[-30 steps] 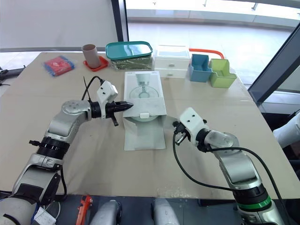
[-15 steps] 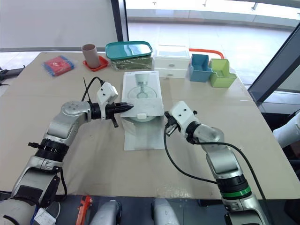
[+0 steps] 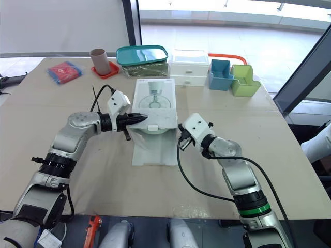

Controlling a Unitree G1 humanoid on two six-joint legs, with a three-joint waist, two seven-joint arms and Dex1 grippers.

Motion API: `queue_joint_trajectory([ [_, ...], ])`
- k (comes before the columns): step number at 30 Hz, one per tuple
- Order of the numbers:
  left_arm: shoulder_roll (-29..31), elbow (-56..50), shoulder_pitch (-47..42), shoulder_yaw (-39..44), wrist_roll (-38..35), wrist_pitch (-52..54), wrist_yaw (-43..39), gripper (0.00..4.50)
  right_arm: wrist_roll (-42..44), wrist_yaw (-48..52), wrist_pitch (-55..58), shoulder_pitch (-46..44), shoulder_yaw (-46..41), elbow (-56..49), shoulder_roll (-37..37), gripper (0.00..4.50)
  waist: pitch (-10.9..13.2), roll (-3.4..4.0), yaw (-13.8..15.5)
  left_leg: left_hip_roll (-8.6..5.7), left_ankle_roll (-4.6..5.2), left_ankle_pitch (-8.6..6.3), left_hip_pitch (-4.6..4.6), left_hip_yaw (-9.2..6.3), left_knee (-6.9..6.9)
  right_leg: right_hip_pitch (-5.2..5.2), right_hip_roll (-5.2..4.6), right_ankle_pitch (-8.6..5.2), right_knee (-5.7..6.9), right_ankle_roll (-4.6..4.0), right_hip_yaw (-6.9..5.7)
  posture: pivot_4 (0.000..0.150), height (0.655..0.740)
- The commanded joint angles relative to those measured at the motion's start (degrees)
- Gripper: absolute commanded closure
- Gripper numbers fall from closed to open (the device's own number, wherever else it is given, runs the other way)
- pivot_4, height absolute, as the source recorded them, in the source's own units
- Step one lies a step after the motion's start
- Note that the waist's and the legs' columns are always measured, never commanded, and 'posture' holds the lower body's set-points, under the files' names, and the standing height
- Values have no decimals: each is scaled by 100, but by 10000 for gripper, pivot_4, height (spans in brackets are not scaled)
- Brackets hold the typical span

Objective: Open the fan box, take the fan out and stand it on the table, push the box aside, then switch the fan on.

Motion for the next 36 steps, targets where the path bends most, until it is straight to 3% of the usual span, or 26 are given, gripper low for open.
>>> queue_joint_trajectory([
  [1, -39, -84, -26, 10, -46, -30, -54, 45000, -6, 16, -145, -96, -148, -71, -41, 44655, 0, 0, 0, 0, 0, 0, 0, 0, 0, 0, 0, 0, 0, 0, 0, 1500, 7400],
  [24, -92, -14, -87, -19, 37, -67, -125, 45000, 77, 12, -167, -36, -274, -32, 0, 44655, 0, 0, 1, 0, 0, 0, 0, 0, 0, 0, 0, 0, 0, 0, 0, 1500, 7400],
  [36, -35, -36, -56, 10, 45, -73, -131, 45000, 186, 16, -477, -356, -999, 351, -448, 44655, 0, 1, -5, -2, 0, 0, 1, 0, 0, 1, -1, 0, 0, -1, 1, 1500, 7400],
])
